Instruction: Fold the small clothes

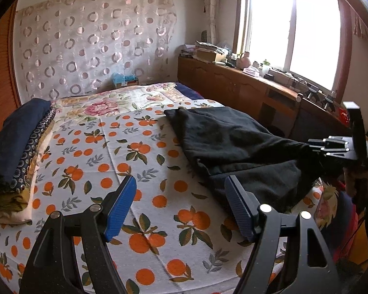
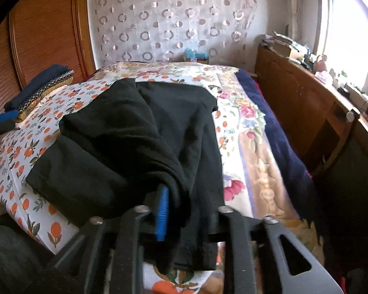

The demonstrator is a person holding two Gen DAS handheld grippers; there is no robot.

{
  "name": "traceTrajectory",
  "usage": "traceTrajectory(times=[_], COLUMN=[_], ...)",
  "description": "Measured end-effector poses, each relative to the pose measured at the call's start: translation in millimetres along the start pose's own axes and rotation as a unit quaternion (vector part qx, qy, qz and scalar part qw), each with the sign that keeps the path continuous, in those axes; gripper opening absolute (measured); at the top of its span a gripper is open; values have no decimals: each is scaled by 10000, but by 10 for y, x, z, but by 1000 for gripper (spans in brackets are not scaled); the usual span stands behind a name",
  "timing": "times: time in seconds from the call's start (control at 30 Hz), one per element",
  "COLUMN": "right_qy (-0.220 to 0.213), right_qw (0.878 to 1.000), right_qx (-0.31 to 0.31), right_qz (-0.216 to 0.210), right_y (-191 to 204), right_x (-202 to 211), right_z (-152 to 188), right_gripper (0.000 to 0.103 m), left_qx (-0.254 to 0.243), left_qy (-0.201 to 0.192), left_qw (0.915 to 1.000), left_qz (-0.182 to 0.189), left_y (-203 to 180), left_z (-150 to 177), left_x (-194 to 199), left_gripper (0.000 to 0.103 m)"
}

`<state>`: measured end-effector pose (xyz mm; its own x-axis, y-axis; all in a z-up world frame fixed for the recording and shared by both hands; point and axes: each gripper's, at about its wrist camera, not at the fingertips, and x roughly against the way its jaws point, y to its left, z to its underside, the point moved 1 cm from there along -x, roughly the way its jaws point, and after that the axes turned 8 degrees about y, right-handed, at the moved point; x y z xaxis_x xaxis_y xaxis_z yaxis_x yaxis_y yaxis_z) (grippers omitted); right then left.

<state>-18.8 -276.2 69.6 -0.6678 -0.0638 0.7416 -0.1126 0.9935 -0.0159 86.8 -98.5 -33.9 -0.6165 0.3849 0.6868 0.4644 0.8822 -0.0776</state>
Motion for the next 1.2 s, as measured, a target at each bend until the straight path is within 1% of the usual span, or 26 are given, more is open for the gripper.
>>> traceTrajectory(times=[0.03, 0.1, 0.17, 0.2, 0.27, 0.37, 0.5, 0.57, 0.67, 0.77, 0.9, 1.13, 1.2], right_qy=[-46, -181, -263, -273, -293, -228, -77, 81, 241, 303, 251, 190, 212], right_qw=[10000, 9998, 9995, 9994, 9992, 9988, 9977, 9976, 9973, 9965, 9930, 9859, 9830], right_qx=[-9, -50, -47, -28, 36, 162, 325, 379, 518, 594, 790, 1380, 1470], right_qz=[24, -11, -168, -229, -263, -401, -584, -571, -453, -498, -842, -928, -1082], right_y=[1, -39, 0, -10, 66, 192, 323, 383, 480, 526, 663, 978, 1063], right_x=[47, 101, 142, 75, 48, -109, -450, -603, -700, -723, -671, -733, -796], right_z=[-11, -67, -88, -122, -161, -226, -368, -422, -426, -468, -546, -724, -804], right_gripper=[48, 58, 59, 60, 62, 62, 62, 62, 62, 63, 66, 66, 66], left_qx=[-9, -8, -7, -11, -17, 3, 15, 13, 44, 93, 171, 265, 282], left_qy=[-8, -14, -8, -7, -4, 9, 40, 58, 55, 45, 28, 25, 25], left_qw=[10000, 10000, 10000, 10000, 10000, 10000, 10000, 10000, 10000, 9999, 9998, 9996, 9996], left_qz=[8, 15, 16, 9, 8, 10, 20, 16, 18, 9, -6, -70, -80], left_y=[-9, -20, -27, -24, -32, -35, -39, -33, -1, 38, 106, 191, 207], left_z=[-1, -3, -3, -2, 1, -2, 33, 57, 89, 104, 120, 137, 144], left_x=[3, 5, 3, 3, 2, -4, -34, -39, -23, -13, 10, 27, 34], left_gripper=[75, 75, 75, 75, 75, 75, 75, 75, 75, 75, 75, 75, 75])
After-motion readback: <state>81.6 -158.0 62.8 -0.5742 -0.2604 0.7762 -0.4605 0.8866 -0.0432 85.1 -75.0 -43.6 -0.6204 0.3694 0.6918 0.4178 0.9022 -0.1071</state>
